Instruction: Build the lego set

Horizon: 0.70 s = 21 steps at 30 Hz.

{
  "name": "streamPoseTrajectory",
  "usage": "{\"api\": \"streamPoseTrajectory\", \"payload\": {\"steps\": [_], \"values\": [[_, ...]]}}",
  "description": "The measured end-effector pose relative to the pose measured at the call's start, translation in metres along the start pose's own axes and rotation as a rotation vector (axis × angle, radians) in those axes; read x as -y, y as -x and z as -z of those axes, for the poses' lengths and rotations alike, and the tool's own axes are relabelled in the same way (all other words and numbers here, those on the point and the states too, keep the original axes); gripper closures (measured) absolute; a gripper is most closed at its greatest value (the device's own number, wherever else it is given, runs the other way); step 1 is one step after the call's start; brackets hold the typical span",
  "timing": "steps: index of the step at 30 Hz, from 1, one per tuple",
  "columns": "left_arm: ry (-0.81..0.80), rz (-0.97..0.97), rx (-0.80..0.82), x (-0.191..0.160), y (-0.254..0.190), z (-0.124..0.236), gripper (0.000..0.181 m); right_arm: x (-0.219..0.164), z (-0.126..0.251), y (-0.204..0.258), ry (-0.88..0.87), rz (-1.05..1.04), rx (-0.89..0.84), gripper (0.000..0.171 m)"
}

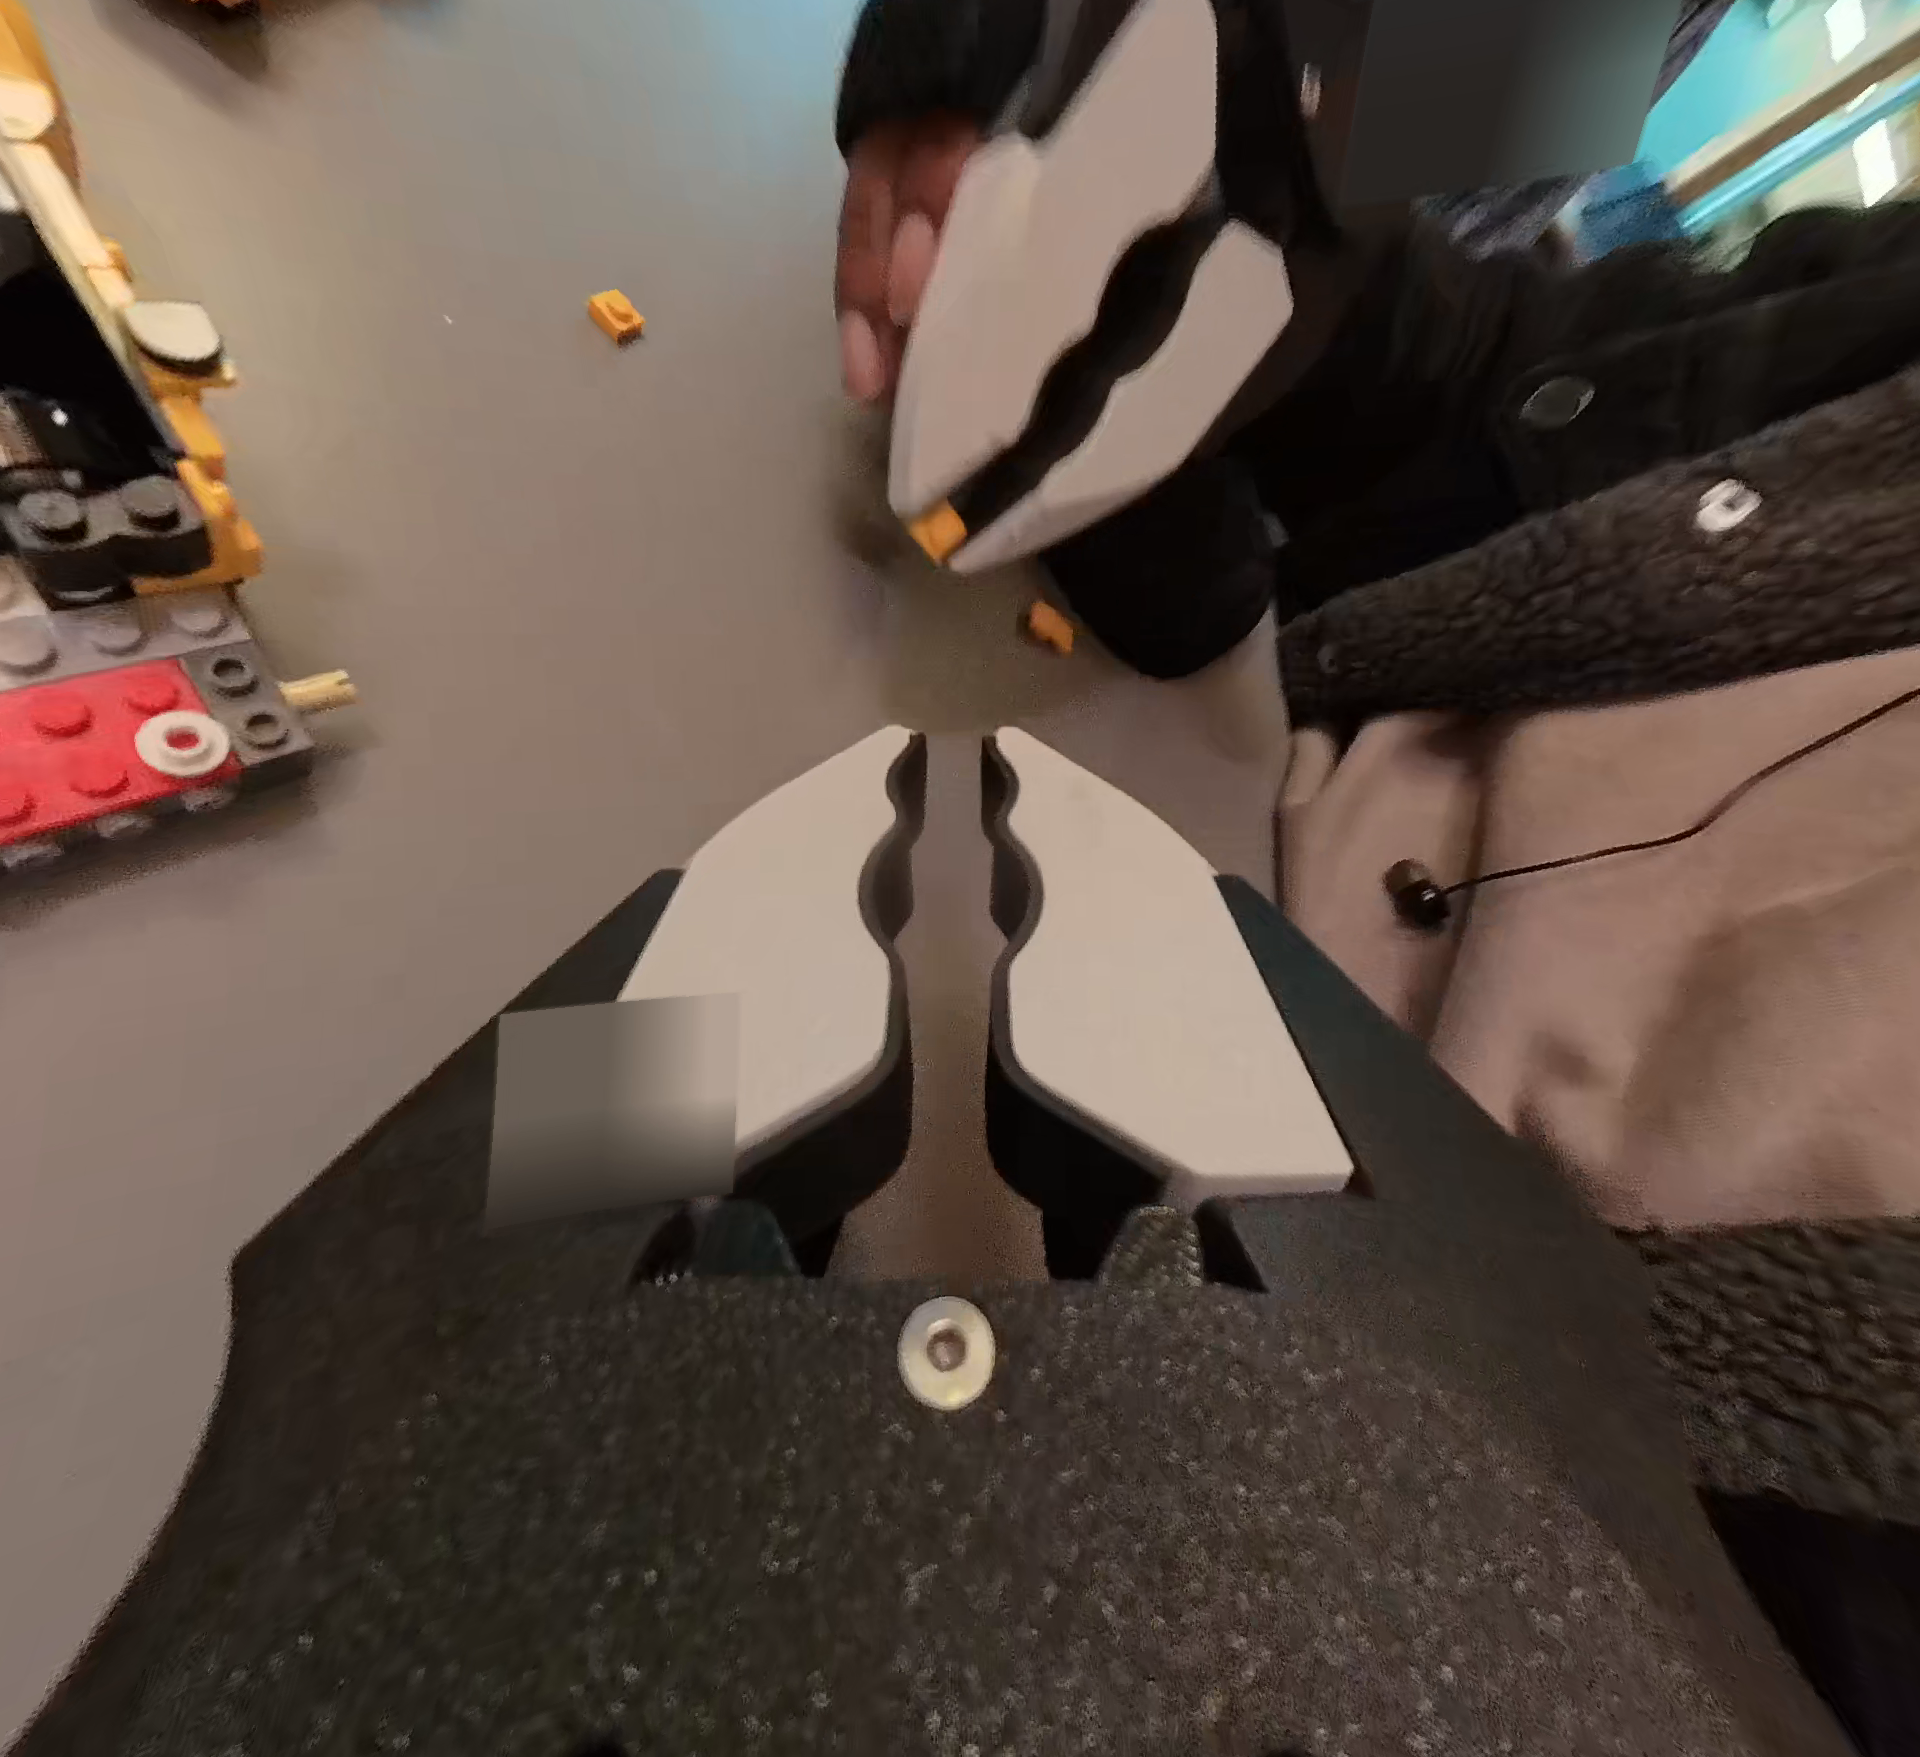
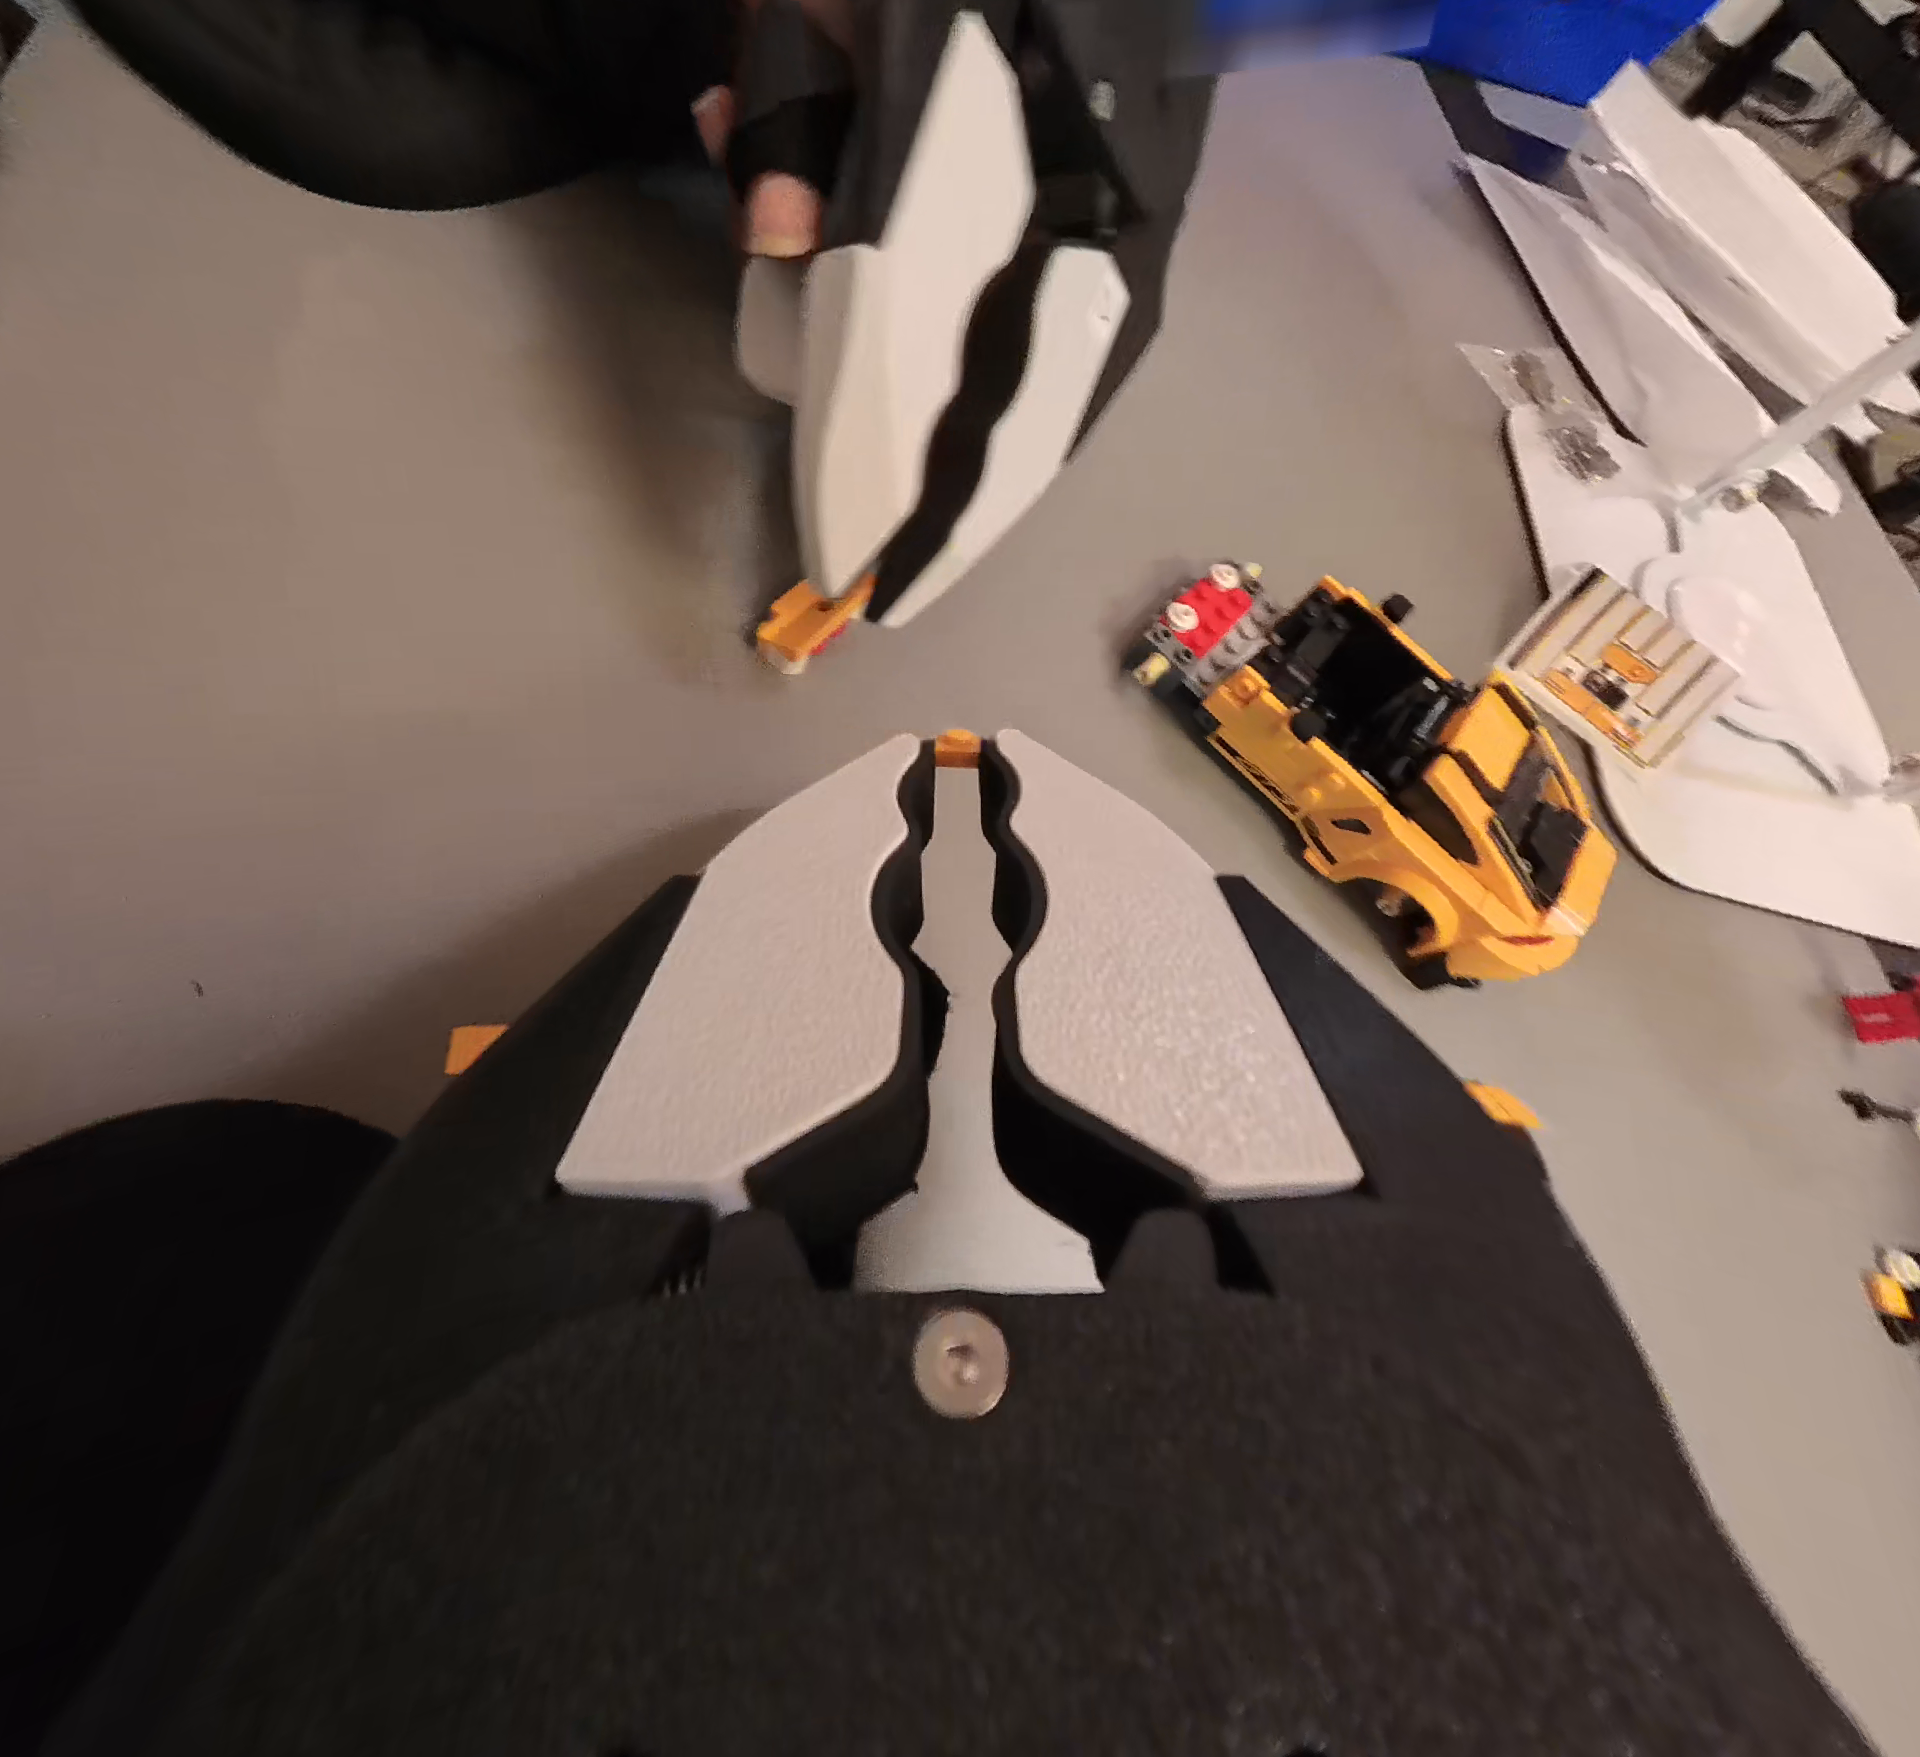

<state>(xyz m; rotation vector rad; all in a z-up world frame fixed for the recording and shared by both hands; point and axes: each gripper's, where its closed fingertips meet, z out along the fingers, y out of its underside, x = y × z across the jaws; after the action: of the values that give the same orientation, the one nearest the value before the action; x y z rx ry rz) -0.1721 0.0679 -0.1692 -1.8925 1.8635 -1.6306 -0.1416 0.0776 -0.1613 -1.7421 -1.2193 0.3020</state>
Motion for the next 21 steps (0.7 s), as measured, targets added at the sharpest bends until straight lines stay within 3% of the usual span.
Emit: {"api": "streamPoseTrajectory", "payload": {"steps": [5,11,16,21], "values": [[0.119,-0.223,0.087,-0.013,-0.014,-0.023,0.169,-0.001,0.013,-0.024,-0.015,-0.057,-0.093,0.163],[0.288,-0.633,0.118,-0.022,-0.03,-0.058,0.165,-0.011,0.022,-0.045,0.016,-0.117,-0.178,0.163],[0.479,-0.927,0.027,-0.022,-0.03,-0.081,0.157,-0.016,0.044,-0.062,0.007,-0.154,-0.255,0.163],[0.658,-1.047,-0.117,-0.018,-0.024,-0.091,0.153,-0.025,0.053,-0.064,-0.011,-0.196,-0.255,0.163]]}}
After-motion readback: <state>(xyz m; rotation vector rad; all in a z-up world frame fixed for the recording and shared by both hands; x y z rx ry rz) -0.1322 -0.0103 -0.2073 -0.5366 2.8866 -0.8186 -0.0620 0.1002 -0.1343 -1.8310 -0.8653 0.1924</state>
